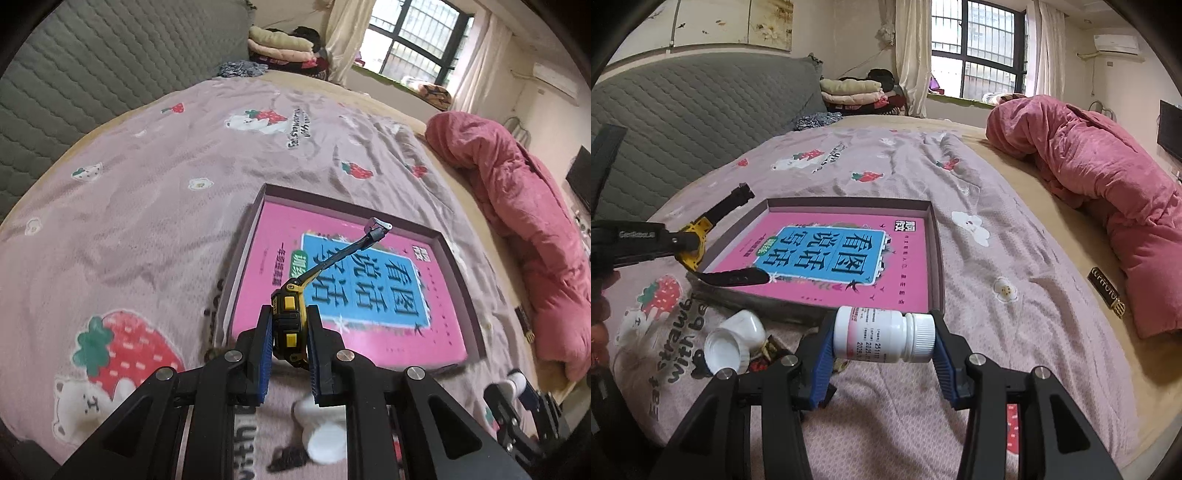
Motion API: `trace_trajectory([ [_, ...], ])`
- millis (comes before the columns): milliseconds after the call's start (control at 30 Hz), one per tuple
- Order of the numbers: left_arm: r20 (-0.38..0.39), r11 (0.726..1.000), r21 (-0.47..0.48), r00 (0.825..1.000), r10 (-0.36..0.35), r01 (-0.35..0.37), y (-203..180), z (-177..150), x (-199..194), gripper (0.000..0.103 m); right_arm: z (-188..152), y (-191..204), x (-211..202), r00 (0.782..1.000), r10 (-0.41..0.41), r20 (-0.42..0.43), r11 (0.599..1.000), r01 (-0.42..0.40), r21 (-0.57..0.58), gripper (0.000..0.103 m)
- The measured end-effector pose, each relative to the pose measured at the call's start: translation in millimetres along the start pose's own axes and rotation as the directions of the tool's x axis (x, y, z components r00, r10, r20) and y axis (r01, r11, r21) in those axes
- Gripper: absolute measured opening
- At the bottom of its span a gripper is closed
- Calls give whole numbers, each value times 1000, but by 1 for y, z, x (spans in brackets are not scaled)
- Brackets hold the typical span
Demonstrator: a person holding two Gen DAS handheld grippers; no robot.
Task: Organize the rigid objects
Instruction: 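Lower the tape measure into the tray with the left gripper while the right gripper lowers the pill bottle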
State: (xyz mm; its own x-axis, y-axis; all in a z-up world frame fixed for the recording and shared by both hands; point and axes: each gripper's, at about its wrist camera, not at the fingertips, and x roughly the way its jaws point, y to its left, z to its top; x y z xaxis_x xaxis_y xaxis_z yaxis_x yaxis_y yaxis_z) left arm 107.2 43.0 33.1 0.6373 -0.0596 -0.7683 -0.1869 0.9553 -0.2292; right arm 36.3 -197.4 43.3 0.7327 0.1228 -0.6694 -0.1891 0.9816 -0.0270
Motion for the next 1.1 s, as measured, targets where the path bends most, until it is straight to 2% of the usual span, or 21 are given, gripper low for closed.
trace_trajectory([
  [267,-59,997,41,996,72,-69,-5,16,37,17,11,-2,19,1000,0,-21,1000,0,0,47],
  [533,-112,988,112,987,115,-102,-11,10,62,17,25,-4,42,999,-14,-42,1000,14,7,47],
  [800,-122,985,127,984,130,-114,-7,3,67,17,30,-2,65,996,-17,-83,1000,18,3,47],
  [967,-125,976,167,979,159,-137,-11,1,68,17,27,0,76,991,-38,-128,999,37,-10,47],
  [1100,-131,978,159,979,158,-136,-9,1,68,17,23,0,83,985,-53,-161,999,51,-21,47],
])
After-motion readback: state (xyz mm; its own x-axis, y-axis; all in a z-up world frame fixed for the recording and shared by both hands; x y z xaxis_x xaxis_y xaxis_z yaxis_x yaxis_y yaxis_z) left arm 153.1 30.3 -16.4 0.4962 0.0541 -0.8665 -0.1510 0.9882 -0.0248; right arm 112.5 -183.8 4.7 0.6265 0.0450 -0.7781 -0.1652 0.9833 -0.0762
